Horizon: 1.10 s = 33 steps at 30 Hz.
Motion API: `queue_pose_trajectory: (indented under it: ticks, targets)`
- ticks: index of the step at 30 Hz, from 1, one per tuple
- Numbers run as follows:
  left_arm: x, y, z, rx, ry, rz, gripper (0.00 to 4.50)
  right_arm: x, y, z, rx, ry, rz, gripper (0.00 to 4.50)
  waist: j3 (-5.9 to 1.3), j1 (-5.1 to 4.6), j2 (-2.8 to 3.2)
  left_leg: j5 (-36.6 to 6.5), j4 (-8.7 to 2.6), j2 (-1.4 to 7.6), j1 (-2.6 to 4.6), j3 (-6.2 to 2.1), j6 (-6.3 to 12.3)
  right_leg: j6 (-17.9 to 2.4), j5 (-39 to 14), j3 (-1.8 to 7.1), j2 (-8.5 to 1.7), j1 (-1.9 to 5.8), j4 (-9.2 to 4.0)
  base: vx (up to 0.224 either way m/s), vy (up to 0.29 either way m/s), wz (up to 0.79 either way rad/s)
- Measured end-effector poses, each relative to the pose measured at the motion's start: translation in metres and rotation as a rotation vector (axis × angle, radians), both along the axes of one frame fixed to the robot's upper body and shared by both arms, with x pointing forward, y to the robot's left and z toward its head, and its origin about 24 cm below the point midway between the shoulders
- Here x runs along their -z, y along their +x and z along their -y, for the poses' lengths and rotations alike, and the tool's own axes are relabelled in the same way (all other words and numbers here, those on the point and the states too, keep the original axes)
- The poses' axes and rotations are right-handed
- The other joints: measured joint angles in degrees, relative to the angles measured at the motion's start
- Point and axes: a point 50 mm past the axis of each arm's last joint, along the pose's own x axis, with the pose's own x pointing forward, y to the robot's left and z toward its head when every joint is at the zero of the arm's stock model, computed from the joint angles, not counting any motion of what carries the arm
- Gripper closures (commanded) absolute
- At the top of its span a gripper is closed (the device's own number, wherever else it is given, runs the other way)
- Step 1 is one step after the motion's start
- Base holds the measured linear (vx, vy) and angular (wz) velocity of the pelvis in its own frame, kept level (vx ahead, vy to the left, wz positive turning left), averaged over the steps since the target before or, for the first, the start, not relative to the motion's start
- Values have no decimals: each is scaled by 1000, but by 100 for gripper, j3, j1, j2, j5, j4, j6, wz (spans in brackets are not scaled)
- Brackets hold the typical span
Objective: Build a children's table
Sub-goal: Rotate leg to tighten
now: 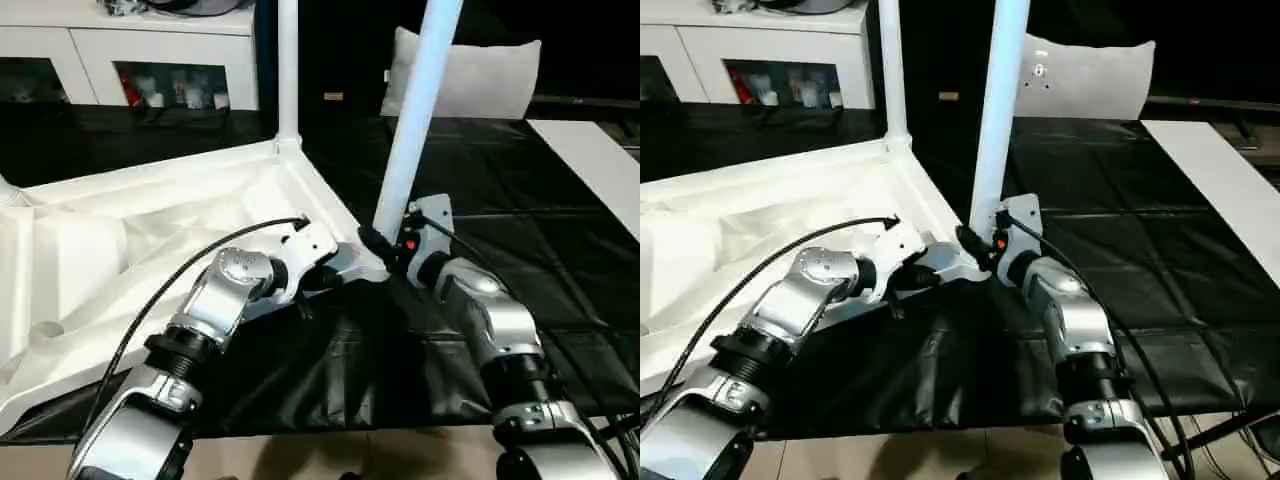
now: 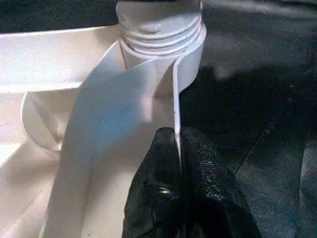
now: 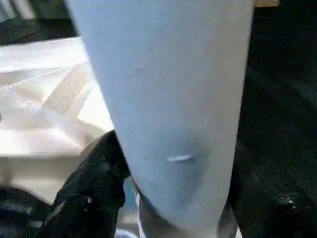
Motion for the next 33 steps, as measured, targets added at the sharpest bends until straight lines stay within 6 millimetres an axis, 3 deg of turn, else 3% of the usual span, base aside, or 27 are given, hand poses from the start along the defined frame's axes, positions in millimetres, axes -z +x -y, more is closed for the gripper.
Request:
queue_pose_trajectory:
  ticks: [9, 15, 21, 33]
  targets:
    - [0, -7, -20, 195, 26, 20, 450, -4, -26, 36, -318, -24, 28, 36, 4, 161, 6, 4, 3, 5, -24, -1, 9, -3, -2, -8, 0, -14, 2, 0, 0, 0]
    - [-1, -14, -30, 341, 55, 11, 450, -11, -32, 57, -449, -94, 29, 27, 4, 253, 7, 7, 11, 4, -25, -1, 12, -5, 0, -8, -2, -9, 2, 0, 0, 0]
    - [-2, -23, -36, 484, 41, -59, 450, -10, -42, 56, -672, -114, -6, 92, 4, 307, 7, 7, 13, 6, -30, -2, 13, -6, 0, -12, -3, -10, 2, 0, 0, 0]
    - [-2, -27, -35, 563, 54, -72, 450, -9, -48, 45, -840, -78, -45, 174, 4, 446, 7, 7, 19, 7, -31, -2, 13, -7, 1, -14, -5, -10, 6, 0, 0, 0]
